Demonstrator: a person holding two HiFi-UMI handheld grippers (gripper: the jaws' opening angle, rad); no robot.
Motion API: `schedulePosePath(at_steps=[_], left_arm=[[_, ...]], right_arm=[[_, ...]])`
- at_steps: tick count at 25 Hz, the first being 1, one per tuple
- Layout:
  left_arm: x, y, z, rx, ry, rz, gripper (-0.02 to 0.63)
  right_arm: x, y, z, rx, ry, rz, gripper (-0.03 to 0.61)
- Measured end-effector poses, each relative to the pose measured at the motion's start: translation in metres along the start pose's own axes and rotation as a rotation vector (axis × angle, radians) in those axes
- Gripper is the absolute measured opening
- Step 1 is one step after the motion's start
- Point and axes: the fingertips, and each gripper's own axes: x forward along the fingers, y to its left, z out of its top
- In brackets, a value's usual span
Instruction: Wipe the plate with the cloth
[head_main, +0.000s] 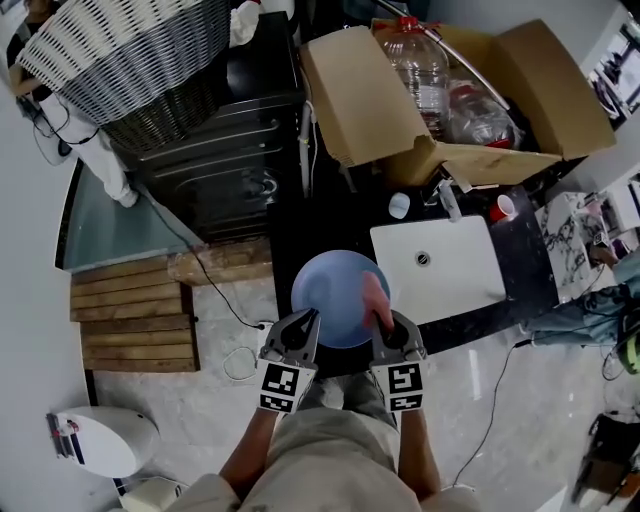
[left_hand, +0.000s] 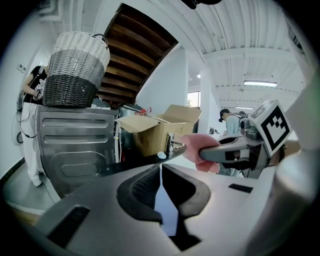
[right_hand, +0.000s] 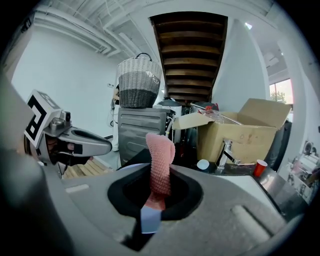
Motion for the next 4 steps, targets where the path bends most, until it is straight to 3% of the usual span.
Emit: schedulePosePath(at_steps=[4], left_arm=[[0.0005,-0.0116,0.0003,-0.006,0.004,0.004,0.017]], right_arm=[[-0.0083,-0.0007,0.007,0.037,-0.005,0.02,0.025]])
